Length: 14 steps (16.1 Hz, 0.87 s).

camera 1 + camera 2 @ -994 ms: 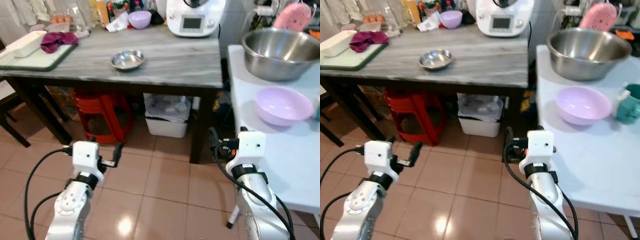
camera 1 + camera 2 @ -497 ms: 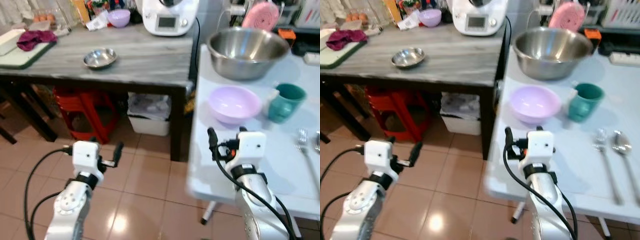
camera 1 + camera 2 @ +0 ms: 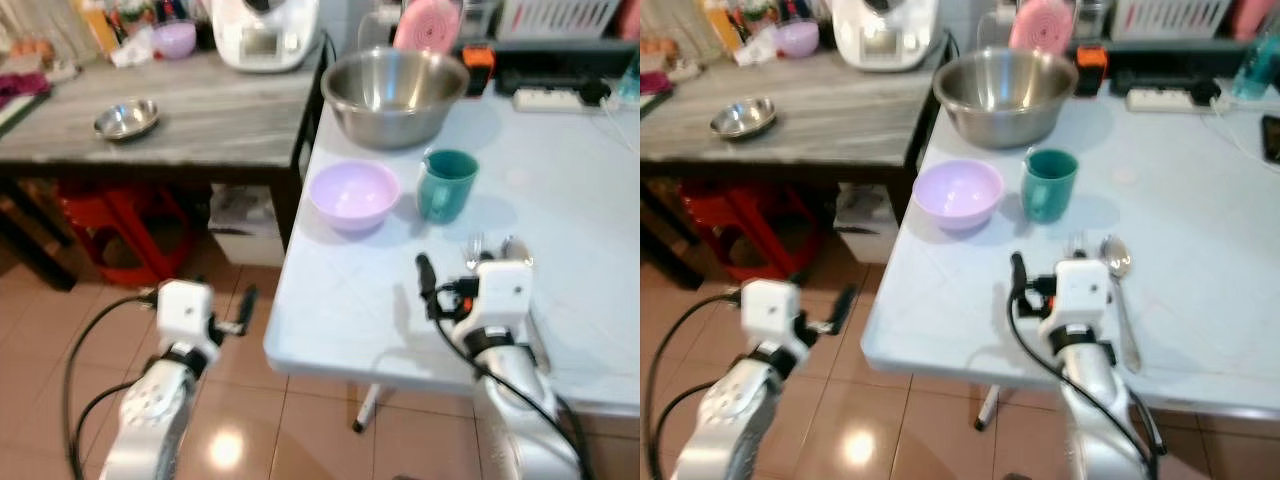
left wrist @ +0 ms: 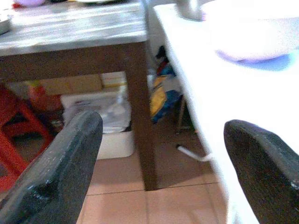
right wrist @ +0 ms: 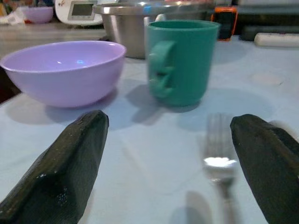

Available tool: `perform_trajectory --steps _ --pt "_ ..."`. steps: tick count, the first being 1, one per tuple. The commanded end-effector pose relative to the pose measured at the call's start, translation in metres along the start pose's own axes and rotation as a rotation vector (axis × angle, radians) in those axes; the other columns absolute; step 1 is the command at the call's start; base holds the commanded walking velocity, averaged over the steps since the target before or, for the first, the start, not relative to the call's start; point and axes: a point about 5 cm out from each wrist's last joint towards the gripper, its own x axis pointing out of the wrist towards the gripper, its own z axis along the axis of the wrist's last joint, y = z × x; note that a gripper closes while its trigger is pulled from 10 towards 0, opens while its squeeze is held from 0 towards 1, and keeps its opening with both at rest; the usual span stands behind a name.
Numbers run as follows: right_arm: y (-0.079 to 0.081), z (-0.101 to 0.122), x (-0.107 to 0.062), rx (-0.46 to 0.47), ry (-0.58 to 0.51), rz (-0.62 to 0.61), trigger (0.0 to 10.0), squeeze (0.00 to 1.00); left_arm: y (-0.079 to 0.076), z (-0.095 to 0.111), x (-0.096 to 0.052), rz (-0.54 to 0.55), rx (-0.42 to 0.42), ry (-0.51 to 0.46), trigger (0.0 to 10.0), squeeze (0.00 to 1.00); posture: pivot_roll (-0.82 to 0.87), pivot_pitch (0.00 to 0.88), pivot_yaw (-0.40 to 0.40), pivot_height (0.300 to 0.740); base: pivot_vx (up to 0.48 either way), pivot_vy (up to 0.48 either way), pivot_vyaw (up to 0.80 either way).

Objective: Setting the table

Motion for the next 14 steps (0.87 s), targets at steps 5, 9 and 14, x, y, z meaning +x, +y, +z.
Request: perform_trajectory --steps 5,9,14 --pt "0.011 0.003 0.009 -0.063 -0.011 0.081 10.0 0.00 -0.002 0.005 0.000 -0.092 0.049 -0.035 10.0 0.00 -0.14 0.115 0.090 0.740 0.000 0.000 0.00" --pt "0.018 0.013 0.030 -0.141 -0.035 0.183 10.0 0.00 -0.015 0.009 0.004 -0.161 0.066 -0.067 10.0 0.00 -0.14 0.130 0.092 0.740 0.000 0.000 0.00" --pt "0.029 0.025 0.062 -0.288 -0.015 0.390 10.0 0.00 -0.020 0.008 0.002 -0.168 0.022 -0.061 10.0 0.00 -0.13 0.155 0.085 0.740 0.000 0.000 0.00"
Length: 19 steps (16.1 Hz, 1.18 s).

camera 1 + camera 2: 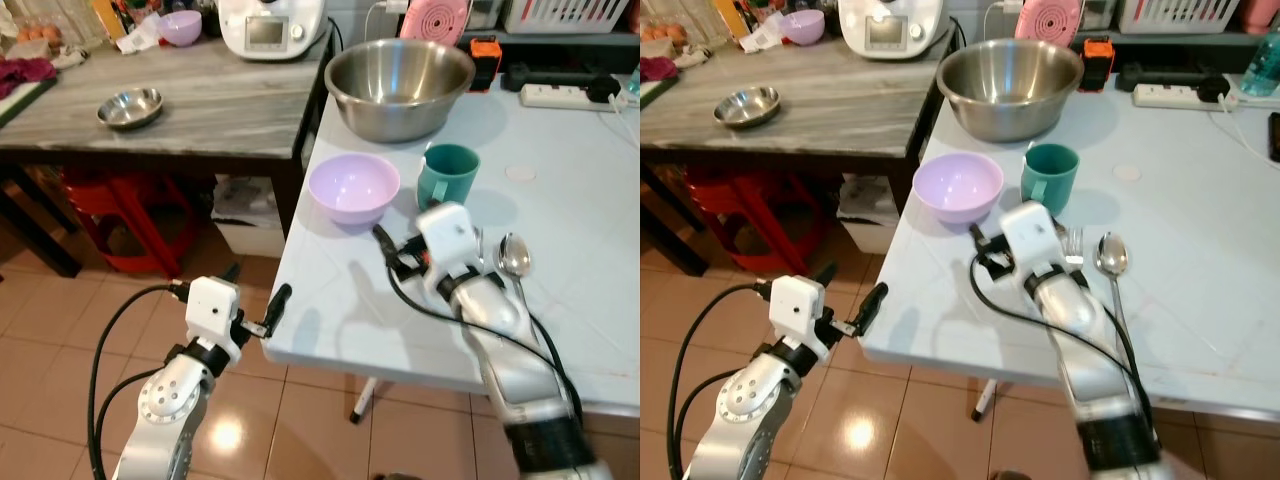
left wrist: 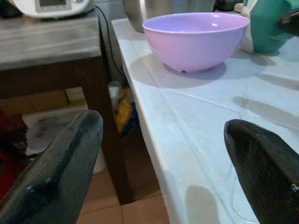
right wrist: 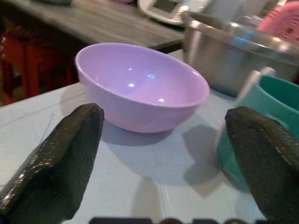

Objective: Setting the table

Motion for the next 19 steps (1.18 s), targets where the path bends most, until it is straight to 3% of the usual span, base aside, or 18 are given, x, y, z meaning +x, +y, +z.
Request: perform_trajectory --steps 1,7,12,17,18,19 --pt "0.005 -0.001 0.006 -0.032 0.024 0.066 10.0 0.00 0.000 0.000 -0.003 -0.012 0.000 0.006 10.0 0.00 -0.12 0.158 0.083 0.740 0.000 0.000 0.00" --pt "-0.003 0.029 0.041 -0.247 -0.006 0.295 10.0 0.00 -0.008 0.006 -0.011 -0.167 0.005 -0.029 10.0 0.00 -0.11 0.174 0.064 0.740 0.000 0.000 0.00" --pt "-0.002 0.037 0.055 -0.326 0.020 0.419 10.0 0.00 -0.008 0.006 -0.014 -0.155 -0.004 -0.023 10.0 0.00 -0.10 0.179 0.060 0.740 0.000 0.000 0.00" --pt "-0.013 0.033 0.068 -0.421 0.064 0.463 9.8 0.00 -0.009 0.003 -0.014 -0.137 -0.020 -0.012 10.0 0.00 -0.09 0.181 0.057 0.740 0.000 0.000 0.00" --pt "-0.015 0.030 0.071 -0.451 0.078 0.464 1.1 0.00 -0.010 0.002 -0.015 -0.139 -0.027 -0.008 10.0 0.00 -0.09 0.183 0.057 0.740 0.000 0.000 0.00" --pt "-0.015 0.028 0.072 -0.449 0.091 0.469 0.0 0.00 -0.011 0.002 -0.014 -0.137 -0.028 -0.007 10.0 0.00 -0.09 0.184 0.055 0.740 0.000 0.000 0.00"
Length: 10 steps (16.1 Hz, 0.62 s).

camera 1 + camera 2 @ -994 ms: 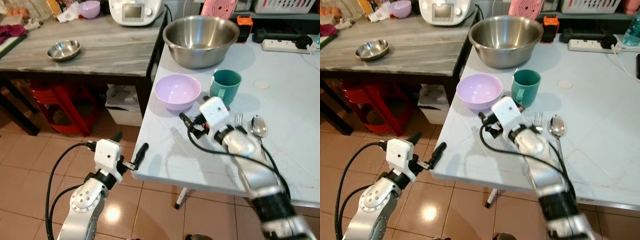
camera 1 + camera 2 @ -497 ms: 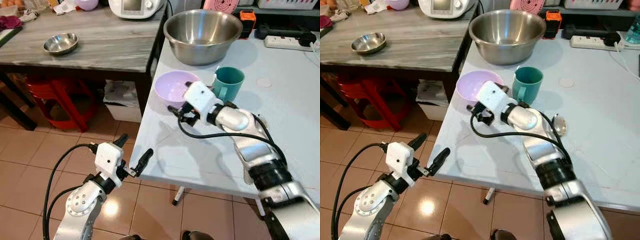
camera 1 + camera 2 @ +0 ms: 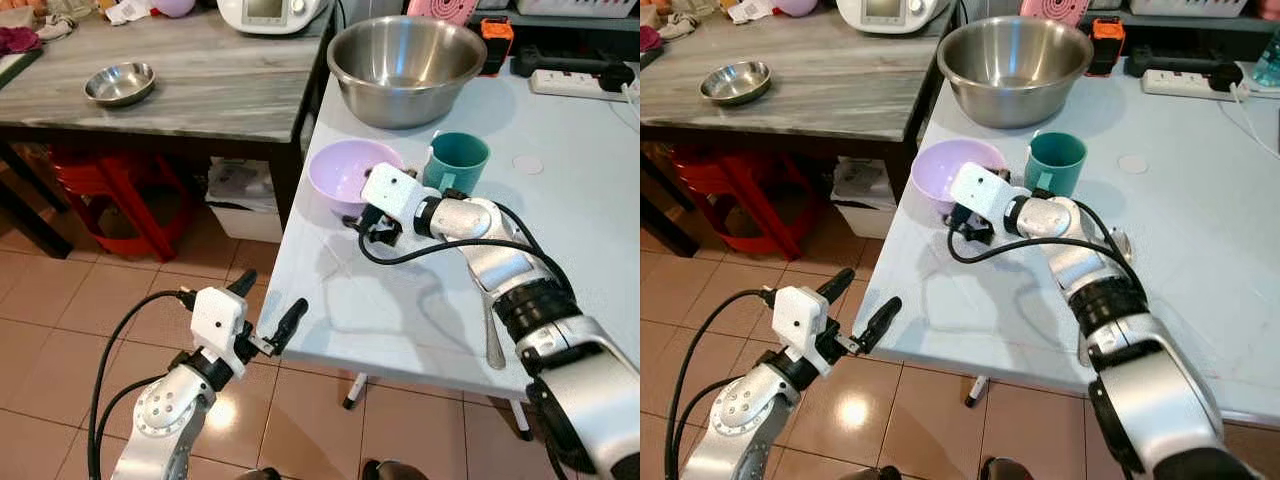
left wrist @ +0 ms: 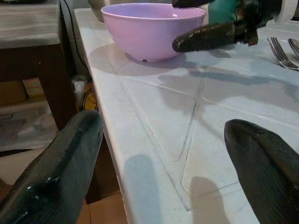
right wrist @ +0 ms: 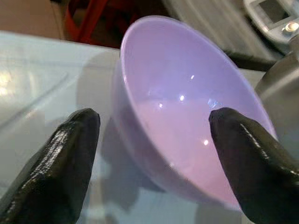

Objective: Setting the table

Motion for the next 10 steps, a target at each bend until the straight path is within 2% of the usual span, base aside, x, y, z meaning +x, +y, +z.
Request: perform_trajectory --steps 1,4,7,10 --pt "0.000 0.006 0.005 -0.036 -0.014 0.022 0.0 0.00 0.001 -0.003 -0.003 0.015 -0.004 0.017 10.0 0.00 -0.09 0.184 0.053 0.740 0.000 0.000 0.00" --pt "0.004 -0.001 0.007 -0.049 0.016 0.049 0.0 0.00 0.001 -0.008 -0.002 0.020 -0.006 0.023 10.0 0.00 -0.08 0.181 0.051 0.740 0.000 0.000 0.00" --pt "0.003 -0.005 0.007 -0.122 0.022 0.017 0.0 0.00 0.004 -0.018 -0.003 0.031 -0.010 0.040 10.0 0.00 -0.08 0.178 0.051 0.740 0.000 0.000 0.00" --pt "0.002 -0.010 0.005 -0.146 0.043 0.009 0.0 0.00 0.009 -0.024 -0.006 0.038 -0.007 0.051 10.0 0.00 -0.08 0.178 0.053 0.740 0.000 0.000 0.00"
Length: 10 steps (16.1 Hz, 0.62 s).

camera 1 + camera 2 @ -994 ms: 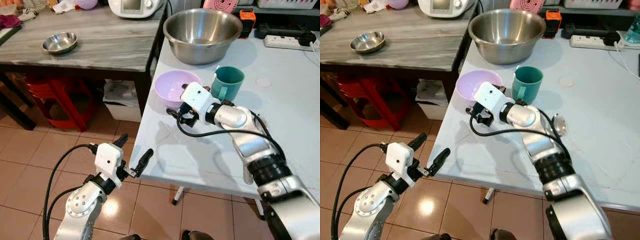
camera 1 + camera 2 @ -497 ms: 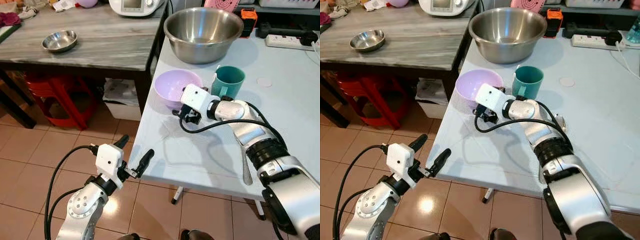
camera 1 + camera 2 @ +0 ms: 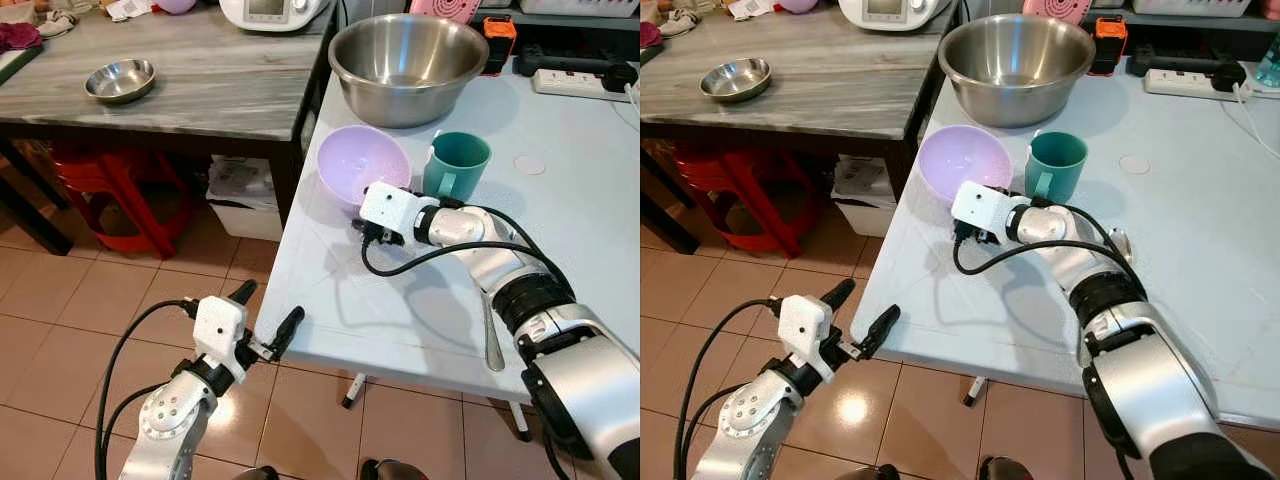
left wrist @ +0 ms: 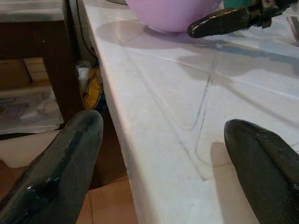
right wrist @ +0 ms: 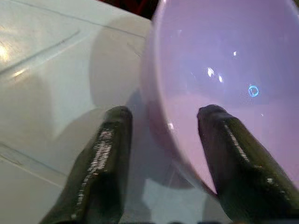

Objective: Setting the table

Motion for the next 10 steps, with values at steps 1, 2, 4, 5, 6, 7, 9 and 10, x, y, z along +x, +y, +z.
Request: perform_trajectory --steps 1,2,4,5,6,7,9,10 --pt "-0.002 0.003 0.001 -0.032 -0.002 0.006 0.0 0.00 0.004 -0.005 -0.005 0.009 0.012 0.016 10.0 0.00 -0.08 0.178 0.053 0.740 0.000 0.000 0.00" --pt "-0.002 0.002 0.001 -0.037 -0.002 0.005 0.0 0.00 0.006 -0.007 -0.006 0.009 0.013 0.019 10.0 0.00 -0.08 0.177 0.058 0.740 0.000 0.000 0.00" --pt "-0.002 0.001 0.001 -0.056 -0.002 -0.005 0.0 0.00 0.009 -0.017 -0.008 0.011 0.013 0.032 10.0 0.00 -0.08 0.176 0.059 0.740 0.000 0.000 0.00" --pt "-0.002 0.001 0.000 -0.061 -0.003 -0.009 0.0 0.00 0.009 -0.020 -0.008 0.012 0.012 0.035 10.0 0.00 -0.08 0.175 0.061 0.740 0.000 0.000 0.00" --pt "-0.002 0.001 0.000 -0.063 -0.004 -0.010 0.0 0.00 0.010 -0.022 -0.008 0.013 0.012 0.039 10.0 0.00 -0.08 0.173 0.061 0.740 0.000 0.000 0.00" --pt "-0.002 0.001 0.000 -0.065 -0.007 -0.011 0.0 0.00 0.011 -0.027 -0.008 0.016 0.012 0.047 10.0 0.00 -0.08 0.170 0.063 0.740 0.000 0.000 0.00" --pt "0.000 0.000 0.000 -0.079 -0.014 -0.012 0.0 0.00 0.013 -0.031 -0.006 0.016 0.016 0.046 10.0 0.00 -0.08 0.163 0.068 0.740 0.000 0.000 0.00" --pt "0.001 0.000 0.000 -0.081 -0.015 -0.012 0.0 0.00 0.013 -0.032 -0.006 0.016 0.017 0.045 10.0 0.00 -0.08 0.163 0.068 0.740 0.000 0.000 0.00"
